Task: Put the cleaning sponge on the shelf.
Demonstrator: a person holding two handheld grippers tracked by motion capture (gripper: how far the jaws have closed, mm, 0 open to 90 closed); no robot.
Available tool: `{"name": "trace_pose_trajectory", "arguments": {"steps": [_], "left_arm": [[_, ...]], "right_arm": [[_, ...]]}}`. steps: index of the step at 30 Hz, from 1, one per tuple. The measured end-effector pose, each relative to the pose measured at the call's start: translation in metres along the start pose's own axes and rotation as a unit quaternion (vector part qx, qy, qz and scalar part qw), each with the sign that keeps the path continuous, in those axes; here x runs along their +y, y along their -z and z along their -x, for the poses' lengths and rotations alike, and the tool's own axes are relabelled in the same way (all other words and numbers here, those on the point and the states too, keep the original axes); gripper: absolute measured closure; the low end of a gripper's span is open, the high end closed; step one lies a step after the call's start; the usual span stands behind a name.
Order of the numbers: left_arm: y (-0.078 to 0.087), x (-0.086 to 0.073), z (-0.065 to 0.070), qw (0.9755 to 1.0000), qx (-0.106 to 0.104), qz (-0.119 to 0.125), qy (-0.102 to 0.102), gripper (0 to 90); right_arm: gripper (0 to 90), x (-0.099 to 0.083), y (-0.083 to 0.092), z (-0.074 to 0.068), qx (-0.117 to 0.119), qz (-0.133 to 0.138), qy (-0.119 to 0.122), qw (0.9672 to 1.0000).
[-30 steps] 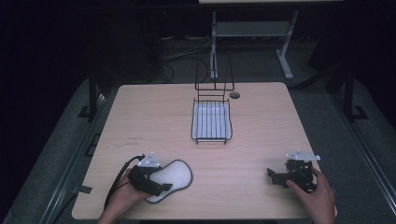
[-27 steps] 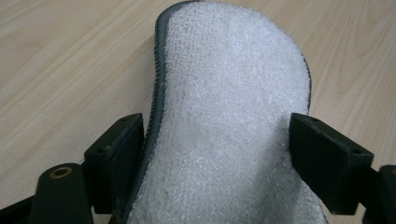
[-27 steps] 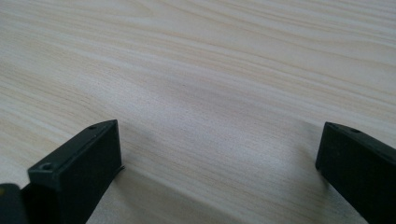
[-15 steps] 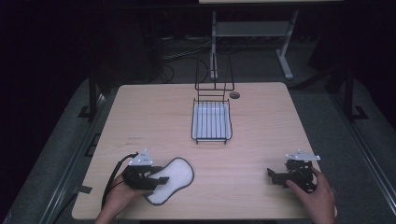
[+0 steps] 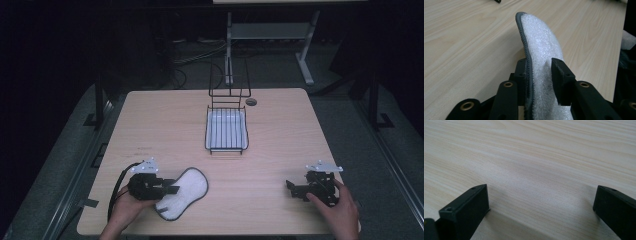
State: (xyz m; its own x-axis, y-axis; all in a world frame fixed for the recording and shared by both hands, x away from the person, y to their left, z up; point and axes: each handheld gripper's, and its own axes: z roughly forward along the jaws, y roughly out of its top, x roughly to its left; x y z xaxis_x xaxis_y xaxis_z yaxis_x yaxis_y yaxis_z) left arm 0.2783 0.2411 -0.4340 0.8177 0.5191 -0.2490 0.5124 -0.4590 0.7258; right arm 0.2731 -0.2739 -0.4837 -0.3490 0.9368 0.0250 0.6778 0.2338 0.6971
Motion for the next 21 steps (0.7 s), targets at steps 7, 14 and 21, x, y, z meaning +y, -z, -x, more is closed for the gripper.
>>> {"name": "trace_pose_trajectory", "arguments": {"steps": [7,14,21], "left_arm": [[0.010,0.004,-0.002,0.9997,-0.013,0.021,0.008,77.4],[0.015,0.008,0.000,0.9996,-0.011,0.027,0.000,80.5],[0.017,0.011,0.003,0.9994,-0.005,0.033,-0.008,80.8]], "right_arm": [[0.0,0.000,0.000,0.000,0.000,0.000,0.000,1.0000],[0.0,0.000,0.000,0.000,0.000,0.000,0.000,1.0000],[0.0,0.000,0.000,0.000,0.000,0.000,0.000,1.0000]]}}
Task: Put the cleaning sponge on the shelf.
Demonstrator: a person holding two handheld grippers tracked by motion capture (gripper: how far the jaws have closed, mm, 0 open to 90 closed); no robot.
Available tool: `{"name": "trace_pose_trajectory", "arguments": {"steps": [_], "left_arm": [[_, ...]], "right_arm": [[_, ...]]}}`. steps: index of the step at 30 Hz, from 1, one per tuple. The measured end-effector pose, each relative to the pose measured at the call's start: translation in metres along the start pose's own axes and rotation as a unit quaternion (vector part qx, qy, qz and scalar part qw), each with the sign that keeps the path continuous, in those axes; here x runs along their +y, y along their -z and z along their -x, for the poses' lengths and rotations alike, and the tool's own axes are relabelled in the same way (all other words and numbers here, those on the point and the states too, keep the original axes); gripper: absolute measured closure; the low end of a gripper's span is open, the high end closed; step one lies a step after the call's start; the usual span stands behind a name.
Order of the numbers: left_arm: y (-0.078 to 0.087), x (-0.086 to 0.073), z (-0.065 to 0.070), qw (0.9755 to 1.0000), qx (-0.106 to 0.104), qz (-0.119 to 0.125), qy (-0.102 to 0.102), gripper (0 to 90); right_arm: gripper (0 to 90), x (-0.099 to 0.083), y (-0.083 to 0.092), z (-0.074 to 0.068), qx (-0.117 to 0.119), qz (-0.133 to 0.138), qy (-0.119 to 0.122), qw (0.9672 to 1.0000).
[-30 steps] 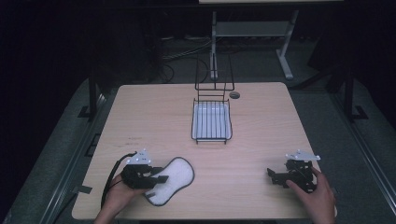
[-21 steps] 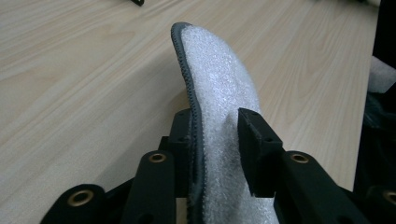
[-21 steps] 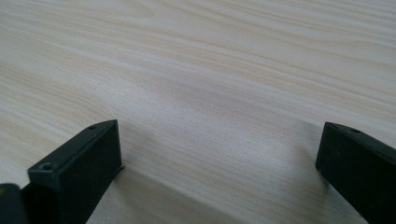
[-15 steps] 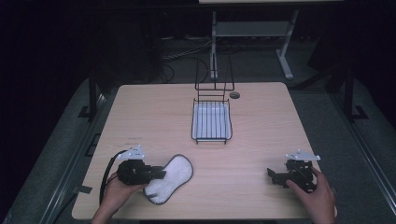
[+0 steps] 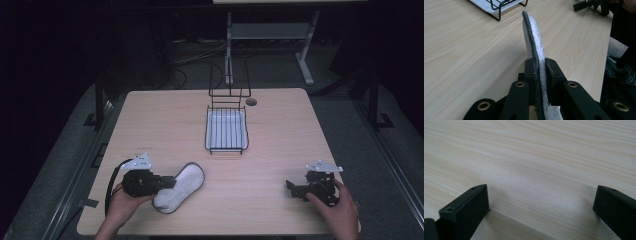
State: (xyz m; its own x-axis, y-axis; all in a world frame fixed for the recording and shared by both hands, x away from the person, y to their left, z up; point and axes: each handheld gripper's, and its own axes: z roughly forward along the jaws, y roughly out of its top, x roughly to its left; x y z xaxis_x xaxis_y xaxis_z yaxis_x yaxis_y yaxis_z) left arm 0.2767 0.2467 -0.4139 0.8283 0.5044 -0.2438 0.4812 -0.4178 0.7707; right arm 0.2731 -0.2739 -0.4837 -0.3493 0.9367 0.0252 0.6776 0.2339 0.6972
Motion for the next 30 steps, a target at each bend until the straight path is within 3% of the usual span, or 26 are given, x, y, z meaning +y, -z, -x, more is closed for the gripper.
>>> {"name": "trace_pose_trajectory", "arguments": {"steps": [12,18,30], "left_arm": [[0.003,0.011,0.001,0.9998,0.009,0.020,-0.001,79.8],[0.008,0.016,-0.001,0.9993,0.004,0.036,0.003,80.3],[0.005,0.034,-0.005,0.9989,0.012,0.046,-0.005,80.5]], "right_arm": [[0.0,0.000,0.000,0.000,0.000,0.000,0.000,1.0000],[0.0,0.000,0.000,0.000,0.000,0.000,0.000,1.0000],[0.0,0.000,0.000,0.000,0.000,0.000,0.000,1.0000]]}}
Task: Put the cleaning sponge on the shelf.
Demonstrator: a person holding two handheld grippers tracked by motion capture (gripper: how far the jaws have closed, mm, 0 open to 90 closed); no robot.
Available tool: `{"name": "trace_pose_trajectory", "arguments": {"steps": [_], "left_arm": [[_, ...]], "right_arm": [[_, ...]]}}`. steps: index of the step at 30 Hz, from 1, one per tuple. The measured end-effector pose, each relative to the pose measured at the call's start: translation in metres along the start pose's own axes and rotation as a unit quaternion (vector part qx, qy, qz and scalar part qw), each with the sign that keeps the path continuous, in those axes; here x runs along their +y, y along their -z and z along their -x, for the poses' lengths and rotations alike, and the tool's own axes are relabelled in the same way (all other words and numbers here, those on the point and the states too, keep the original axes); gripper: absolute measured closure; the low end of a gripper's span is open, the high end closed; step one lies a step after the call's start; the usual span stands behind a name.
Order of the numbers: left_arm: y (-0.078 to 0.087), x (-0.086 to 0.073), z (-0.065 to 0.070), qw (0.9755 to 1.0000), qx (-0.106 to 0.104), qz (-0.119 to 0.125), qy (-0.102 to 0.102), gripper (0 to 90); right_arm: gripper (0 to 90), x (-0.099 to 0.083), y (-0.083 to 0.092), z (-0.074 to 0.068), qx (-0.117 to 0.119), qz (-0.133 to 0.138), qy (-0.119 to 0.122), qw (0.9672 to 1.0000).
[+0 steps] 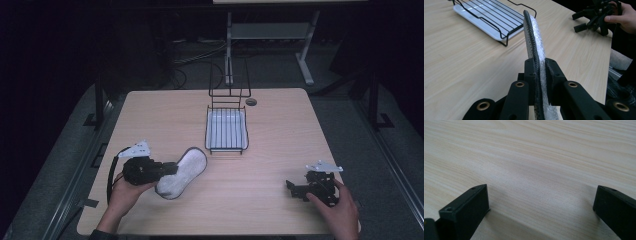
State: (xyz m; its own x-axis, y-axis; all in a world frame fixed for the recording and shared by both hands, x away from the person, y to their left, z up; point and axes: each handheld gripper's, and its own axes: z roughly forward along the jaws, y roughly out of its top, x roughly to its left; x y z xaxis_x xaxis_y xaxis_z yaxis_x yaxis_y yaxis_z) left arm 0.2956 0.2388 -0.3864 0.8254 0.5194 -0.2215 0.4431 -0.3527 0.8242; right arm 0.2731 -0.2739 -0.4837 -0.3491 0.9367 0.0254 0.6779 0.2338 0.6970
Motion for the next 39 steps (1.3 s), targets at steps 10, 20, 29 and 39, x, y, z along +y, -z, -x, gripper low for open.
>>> {"name": "trace_pose_trajectory", "arguments": {"steps": [10,20,29,39], "left_arm": [[-0.006,0.015,-0.009,0.9999,0.003,0.014,0.000,80.8],[-0.018,0.032,-0.023,0.9997,0.000,0.026,0.001,80.9],[-0.030,0.047,-0.031,0.9992,-0.006,0.039,0.000,81.0],[-0.048,0.074,-0.039,0.9987,-0.011,0.048,-0.009,81.1]], "right_arm": [[0.0,0.000,0.000,0.000,0.000,0.000,0.000,1.0000],[0.0,0.000,0.000,0.000,0.000,0.000,0.000,1.0000],[0.0,0.000,0.000,0.000,0.001,0.000,0.000,1.0000],[0.0,0.000,0.000,0.000,0.000,0.000,0.000,1.0000]]}}
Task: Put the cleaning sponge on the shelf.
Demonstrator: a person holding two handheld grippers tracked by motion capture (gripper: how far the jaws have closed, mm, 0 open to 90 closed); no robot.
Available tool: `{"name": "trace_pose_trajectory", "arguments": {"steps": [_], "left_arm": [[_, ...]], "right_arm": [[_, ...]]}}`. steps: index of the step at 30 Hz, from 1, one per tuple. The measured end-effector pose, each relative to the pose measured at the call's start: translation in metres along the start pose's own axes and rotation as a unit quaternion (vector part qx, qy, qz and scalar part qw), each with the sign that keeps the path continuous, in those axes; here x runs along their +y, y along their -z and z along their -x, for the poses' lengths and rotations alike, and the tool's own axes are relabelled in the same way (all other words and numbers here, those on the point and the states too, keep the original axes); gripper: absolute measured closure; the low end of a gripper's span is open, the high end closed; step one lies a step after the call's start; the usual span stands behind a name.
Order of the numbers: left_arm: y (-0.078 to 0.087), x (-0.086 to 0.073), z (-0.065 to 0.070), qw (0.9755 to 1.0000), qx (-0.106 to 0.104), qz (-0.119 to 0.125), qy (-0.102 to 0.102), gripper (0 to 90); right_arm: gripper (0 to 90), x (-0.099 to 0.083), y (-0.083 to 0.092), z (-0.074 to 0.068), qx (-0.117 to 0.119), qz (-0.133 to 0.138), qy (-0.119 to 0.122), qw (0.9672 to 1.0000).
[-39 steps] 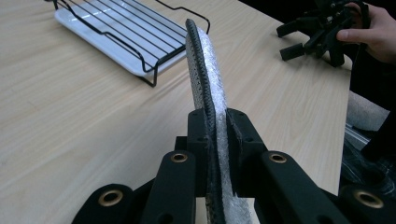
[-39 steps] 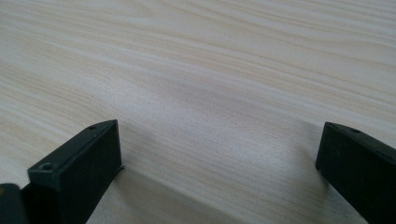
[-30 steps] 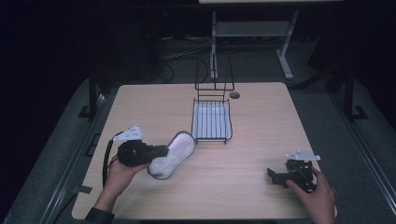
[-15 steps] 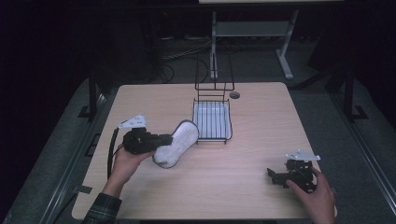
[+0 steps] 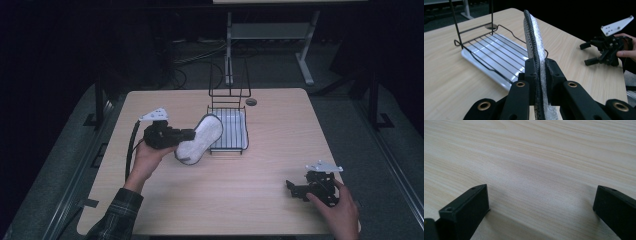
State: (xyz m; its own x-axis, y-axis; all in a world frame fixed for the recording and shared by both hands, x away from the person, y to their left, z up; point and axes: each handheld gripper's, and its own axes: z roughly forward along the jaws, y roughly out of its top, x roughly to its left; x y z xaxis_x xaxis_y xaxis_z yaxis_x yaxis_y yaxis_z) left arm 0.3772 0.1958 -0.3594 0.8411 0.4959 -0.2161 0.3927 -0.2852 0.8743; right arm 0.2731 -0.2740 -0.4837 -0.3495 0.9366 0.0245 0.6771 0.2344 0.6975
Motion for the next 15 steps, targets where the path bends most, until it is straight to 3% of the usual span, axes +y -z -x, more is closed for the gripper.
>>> {"name": "trace_pose_trajectory", "arguments": {"steps": [15], "left_arm": [[-0.032,0.015,-0.019,0.9999,-0.006,0.005,0.008,81.1]], "right_arm": [[0.0,0.000,0.000,0.000,0.000,0.000,0.000,1.0000]]}}
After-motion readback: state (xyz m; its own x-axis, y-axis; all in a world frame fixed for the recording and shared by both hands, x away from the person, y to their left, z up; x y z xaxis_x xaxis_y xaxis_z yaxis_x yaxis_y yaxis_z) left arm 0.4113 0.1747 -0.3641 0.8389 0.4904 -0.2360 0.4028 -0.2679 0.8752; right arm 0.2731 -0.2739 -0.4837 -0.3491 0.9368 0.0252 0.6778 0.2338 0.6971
